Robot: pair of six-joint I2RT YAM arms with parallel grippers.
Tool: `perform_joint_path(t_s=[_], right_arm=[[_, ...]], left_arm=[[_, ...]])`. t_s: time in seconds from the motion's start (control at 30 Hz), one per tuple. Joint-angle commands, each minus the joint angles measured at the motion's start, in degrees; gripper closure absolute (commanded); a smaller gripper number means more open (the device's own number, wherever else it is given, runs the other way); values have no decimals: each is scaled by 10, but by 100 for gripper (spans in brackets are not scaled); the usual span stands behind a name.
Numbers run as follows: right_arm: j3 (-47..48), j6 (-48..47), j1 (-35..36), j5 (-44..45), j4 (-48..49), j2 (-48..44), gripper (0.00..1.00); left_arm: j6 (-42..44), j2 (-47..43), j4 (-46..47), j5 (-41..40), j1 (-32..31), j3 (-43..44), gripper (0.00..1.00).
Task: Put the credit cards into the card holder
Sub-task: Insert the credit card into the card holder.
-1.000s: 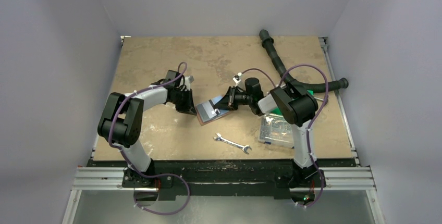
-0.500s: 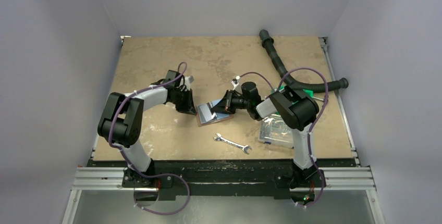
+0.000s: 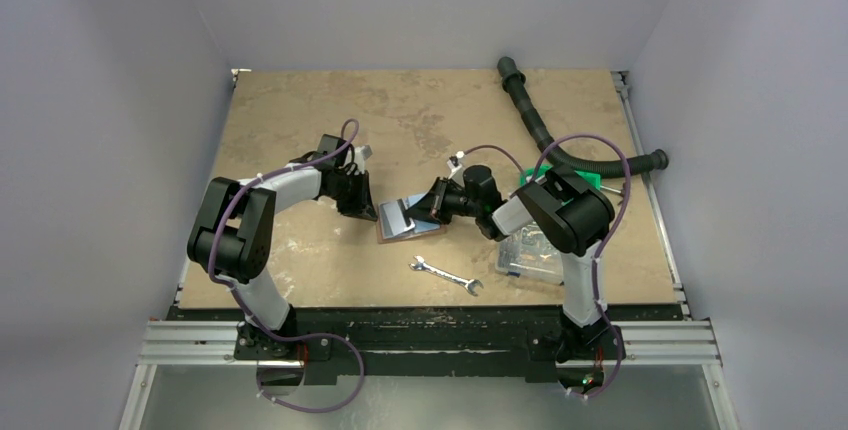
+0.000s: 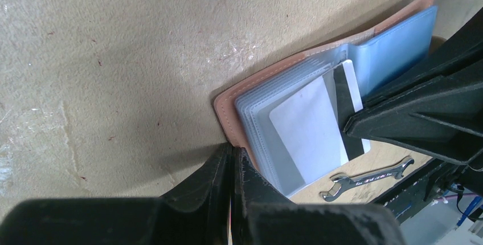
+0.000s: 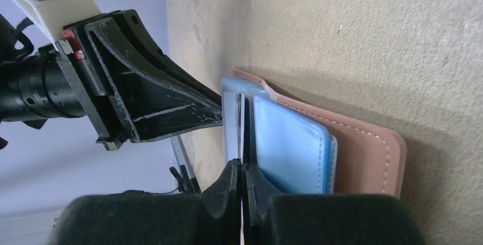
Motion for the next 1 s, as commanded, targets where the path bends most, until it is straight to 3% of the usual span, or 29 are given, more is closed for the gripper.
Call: perform_joint_path(t_s=[0.0,0.1,0.2,0.73,0.87,0.97], right_arm=[[-1,-7,2,-2,12,-21,86],[14,-54,1,-15,-47,-39,75],[10,-85,0,-10,-83,-62,71],[-5,-113,0,6,-130,-89,69],[22,-199,0,37,-250,-125,52],[42,-240,1,63,-320,-143,48]], left_arm=[[13,12,-4,-4,-3,-3,100],[14,10,-5,-6,-3,-5,100],[14,12,-5,-6,-3,-3,100],[14,12,1,11,-7,-8,100],[14,9,-1,4,-7,-7,100],[14,10,-1,6,-7,-7,100]])
